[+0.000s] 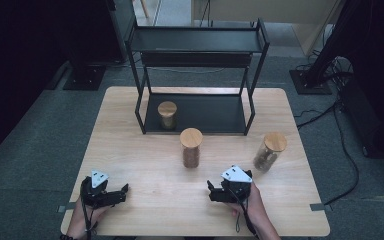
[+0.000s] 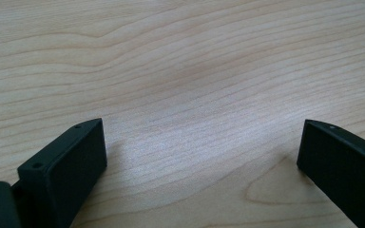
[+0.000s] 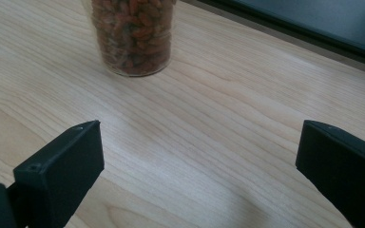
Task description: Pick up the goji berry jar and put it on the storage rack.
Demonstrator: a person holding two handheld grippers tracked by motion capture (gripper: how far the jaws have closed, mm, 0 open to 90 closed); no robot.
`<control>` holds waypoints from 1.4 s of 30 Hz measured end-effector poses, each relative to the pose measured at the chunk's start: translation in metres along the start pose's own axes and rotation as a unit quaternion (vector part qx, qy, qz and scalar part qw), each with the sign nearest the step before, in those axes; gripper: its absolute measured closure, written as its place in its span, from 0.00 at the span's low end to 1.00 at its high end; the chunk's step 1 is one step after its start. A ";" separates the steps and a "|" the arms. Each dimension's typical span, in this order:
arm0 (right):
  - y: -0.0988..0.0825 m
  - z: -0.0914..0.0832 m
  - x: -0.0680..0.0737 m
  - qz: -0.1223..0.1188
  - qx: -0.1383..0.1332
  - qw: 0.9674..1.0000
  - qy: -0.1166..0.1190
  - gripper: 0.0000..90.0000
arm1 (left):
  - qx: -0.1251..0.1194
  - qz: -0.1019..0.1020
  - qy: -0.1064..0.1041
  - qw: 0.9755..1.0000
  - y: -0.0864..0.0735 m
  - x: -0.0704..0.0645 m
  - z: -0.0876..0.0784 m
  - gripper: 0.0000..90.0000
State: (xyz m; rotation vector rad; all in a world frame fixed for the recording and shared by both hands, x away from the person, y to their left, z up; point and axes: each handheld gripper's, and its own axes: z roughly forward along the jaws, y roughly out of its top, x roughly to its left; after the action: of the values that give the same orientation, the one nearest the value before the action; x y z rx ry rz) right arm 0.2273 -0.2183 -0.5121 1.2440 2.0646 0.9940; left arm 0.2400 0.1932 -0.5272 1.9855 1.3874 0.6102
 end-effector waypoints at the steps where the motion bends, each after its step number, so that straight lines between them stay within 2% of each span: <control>1: 0.001 0.001 0.001 -0.001 0.000 1.000 0.001 0.02 | 0.000 0.000 0.000 1.000 0.000 0.000 0.000 0.03; 25: 0.014 0.019 0.015 0.000 0.000 1.000 0.017 0.02 | 0.000 -0.001 0.001 1.000 0.000 0.000 0.000 0.03; 42: 0.025 0.034 0.023 0.009 0.006 1.000 0.027 0.02 | 0.000 -0.001 0.001 1.000 0.000 0.000 0.000 0.03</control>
State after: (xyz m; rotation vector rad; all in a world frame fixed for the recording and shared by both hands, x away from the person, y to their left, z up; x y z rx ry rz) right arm 0.2551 -0.1788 -0.5137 1.2563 2.1068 1.0356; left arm 0.2400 0.1932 -0.5272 1.9850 1.3897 0.6110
